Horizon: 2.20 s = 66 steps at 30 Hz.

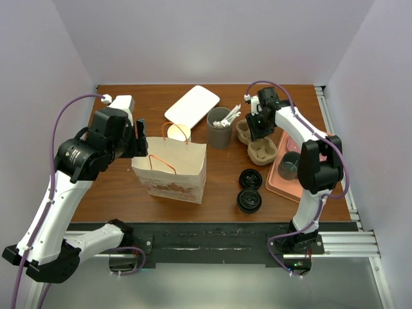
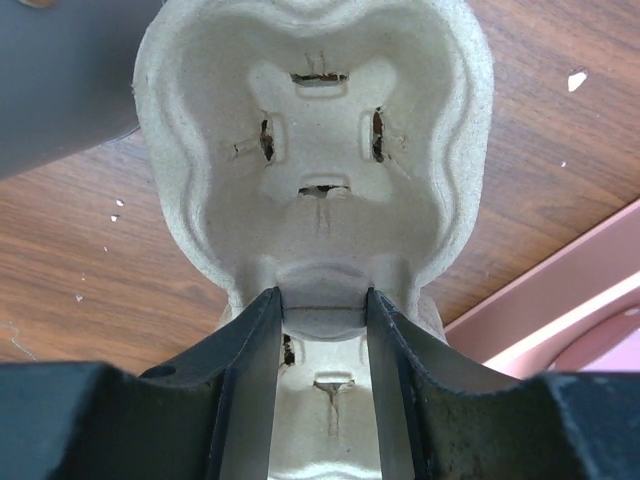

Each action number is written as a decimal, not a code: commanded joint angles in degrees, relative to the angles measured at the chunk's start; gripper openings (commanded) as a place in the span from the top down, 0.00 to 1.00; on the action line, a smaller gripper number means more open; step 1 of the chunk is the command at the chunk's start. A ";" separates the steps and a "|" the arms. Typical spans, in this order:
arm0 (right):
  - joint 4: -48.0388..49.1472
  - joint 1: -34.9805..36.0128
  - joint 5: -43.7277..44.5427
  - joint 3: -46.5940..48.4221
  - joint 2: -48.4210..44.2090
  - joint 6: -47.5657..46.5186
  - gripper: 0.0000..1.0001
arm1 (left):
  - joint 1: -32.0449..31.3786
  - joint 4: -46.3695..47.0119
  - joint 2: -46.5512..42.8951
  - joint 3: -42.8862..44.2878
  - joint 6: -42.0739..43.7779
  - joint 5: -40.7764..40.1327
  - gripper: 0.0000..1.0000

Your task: Pack the takeout coffee

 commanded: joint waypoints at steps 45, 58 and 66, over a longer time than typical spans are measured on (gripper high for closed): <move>-11.92 37.02 4.97 42.36 -17.89 6.79 0.63 | -0.13 -4.51 -0.74 3.93 -12.46 -5.57 0.32; 2.14 40.62 -12.08 36.45 -16.86 7.67 0.62 | -0.13 -6.26 -3.91 -0.47 -15.89 -3.11 0.36; 6.11 41.33 -15.52 31.11 -15.27 6.79 0.63 | -0.05 -6.18 -5.23 -1.44 -16.51 -3.54 0.36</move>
